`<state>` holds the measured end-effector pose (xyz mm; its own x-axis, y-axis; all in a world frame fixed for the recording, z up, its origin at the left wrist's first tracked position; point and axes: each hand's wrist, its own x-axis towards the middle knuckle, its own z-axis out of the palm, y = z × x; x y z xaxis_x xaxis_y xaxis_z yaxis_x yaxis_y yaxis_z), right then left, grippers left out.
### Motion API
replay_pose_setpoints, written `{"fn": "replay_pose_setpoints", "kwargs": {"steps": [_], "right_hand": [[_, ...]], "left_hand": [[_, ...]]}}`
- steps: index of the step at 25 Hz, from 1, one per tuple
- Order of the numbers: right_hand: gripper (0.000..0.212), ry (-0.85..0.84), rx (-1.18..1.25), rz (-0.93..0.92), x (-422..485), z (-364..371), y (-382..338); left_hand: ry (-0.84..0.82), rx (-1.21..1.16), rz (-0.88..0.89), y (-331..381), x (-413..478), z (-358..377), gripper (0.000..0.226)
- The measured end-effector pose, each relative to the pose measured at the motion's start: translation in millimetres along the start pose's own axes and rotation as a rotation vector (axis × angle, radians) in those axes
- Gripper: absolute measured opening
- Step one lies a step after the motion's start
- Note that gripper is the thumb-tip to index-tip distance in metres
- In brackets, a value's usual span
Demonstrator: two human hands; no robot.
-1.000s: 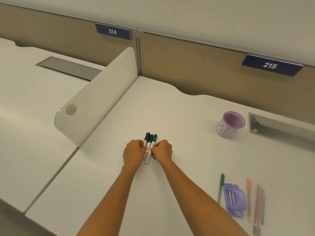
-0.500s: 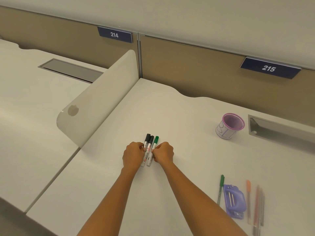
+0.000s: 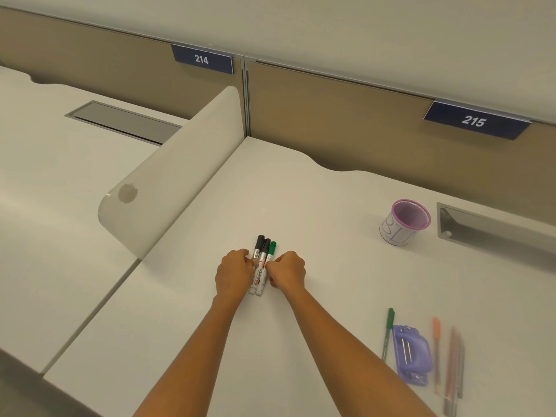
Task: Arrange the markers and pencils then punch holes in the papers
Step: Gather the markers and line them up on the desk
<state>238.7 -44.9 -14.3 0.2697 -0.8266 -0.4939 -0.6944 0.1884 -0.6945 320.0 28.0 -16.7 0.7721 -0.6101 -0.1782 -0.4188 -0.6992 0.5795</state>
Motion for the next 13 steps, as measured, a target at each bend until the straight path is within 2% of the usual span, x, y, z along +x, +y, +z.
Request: {"fn": "replay_pose_setpoints", "kwargs": {"steps": [7,13], "right_hand": [[0.028,-0.001,0.055,0.014,5.4,2.1,3.5],[0.008,0.003,0.049,0.013,-7.8,-21.7,2.5]], "left_hand": [[-0.004,0.007,-0.017,-0.8,2.0,0.6,0.035],[0.059,0.002,0.035,2.7,-7.6,-1.0,0.037]]}}
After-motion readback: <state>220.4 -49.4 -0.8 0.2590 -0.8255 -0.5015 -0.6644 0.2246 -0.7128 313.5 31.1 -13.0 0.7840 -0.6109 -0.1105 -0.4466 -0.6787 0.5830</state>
